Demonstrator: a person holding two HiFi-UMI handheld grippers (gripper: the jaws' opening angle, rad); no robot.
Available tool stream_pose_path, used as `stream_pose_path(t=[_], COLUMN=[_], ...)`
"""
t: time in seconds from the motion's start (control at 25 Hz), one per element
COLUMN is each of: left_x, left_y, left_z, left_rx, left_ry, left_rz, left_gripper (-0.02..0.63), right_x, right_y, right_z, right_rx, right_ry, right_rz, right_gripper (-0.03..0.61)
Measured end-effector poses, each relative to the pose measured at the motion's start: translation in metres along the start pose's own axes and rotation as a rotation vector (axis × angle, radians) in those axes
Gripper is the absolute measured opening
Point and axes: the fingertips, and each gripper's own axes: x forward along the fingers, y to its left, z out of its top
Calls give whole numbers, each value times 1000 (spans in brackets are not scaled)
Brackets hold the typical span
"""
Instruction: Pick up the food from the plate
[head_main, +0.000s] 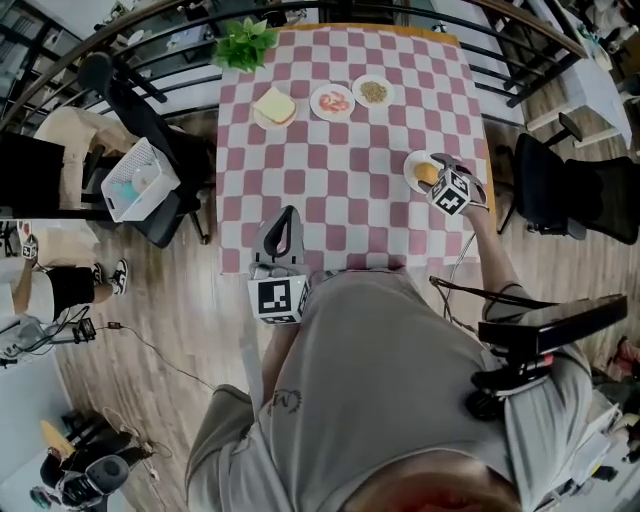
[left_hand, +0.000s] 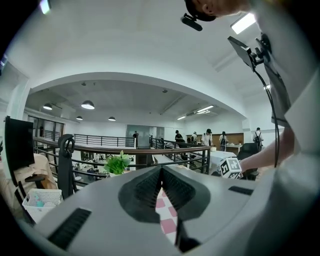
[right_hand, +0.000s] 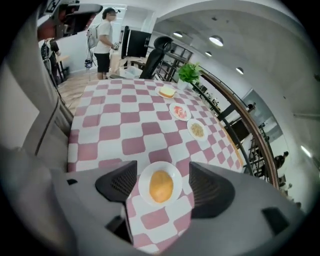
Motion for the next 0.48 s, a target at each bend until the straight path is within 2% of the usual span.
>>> stream_pose_path(t=[0.48], left_x=[-13], left_y=[13], left_z=[-2], left_rx=[10], left_ry=[5], left_rz=[71], left_gripper=[8], right_x=[83], right_y=[8], right_z=[-59], right_rx=[-110], right_ry=[171], right_rz=[143], right_gripper=[328])
